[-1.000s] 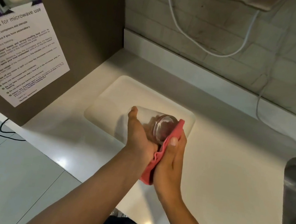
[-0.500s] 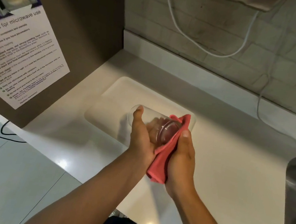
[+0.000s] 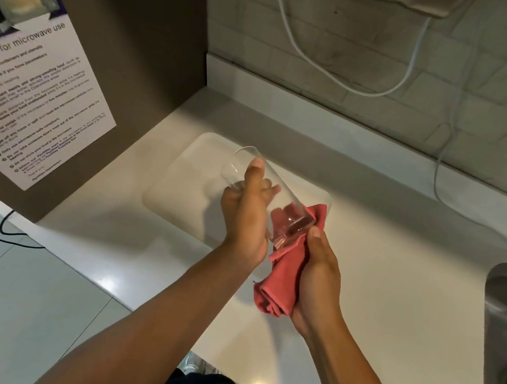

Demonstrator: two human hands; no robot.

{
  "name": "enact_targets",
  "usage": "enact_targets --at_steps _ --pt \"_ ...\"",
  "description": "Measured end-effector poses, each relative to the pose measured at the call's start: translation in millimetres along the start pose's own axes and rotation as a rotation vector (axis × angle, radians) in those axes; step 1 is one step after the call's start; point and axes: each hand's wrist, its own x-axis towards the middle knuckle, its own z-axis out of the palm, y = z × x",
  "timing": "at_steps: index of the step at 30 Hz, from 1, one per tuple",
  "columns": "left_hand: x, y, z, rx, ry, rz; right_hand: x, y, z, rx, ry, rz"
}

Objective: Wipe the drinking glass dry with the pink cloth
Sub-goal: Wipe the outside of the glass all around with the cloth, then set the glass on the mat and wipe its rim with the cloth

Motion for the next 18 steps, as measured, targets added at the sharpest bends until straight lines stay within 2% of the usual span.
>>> enact_targets --at_steps 6,9,12,15,18 --pt "21.8 9.3 1.5 0.008 0.077 0.193 8.7 -18.1 -34.2 0.154 0.037 0.007" --pt "29.1 5.3 -4.3 0.227 0.04 0.392 9.9 -35.5 -44.3 0.304 -0.026 0.06" --pt "34.6 -6.8 -9.0 0.474 -0.046 0.534 7.5 -46.7 -42.3 0.269 -0.032 0.03" --pt "40.3 -16.7 -12.7 0.608 -0.089 0.557 6.5 -49.6 -41.5 0.207 -0.034 -0.065" --pt "48.3 -25.9 -19.4 0.652 -0.095 0.55 6.0 -47.3 -44.7 0.201 -0.052 -0.068"
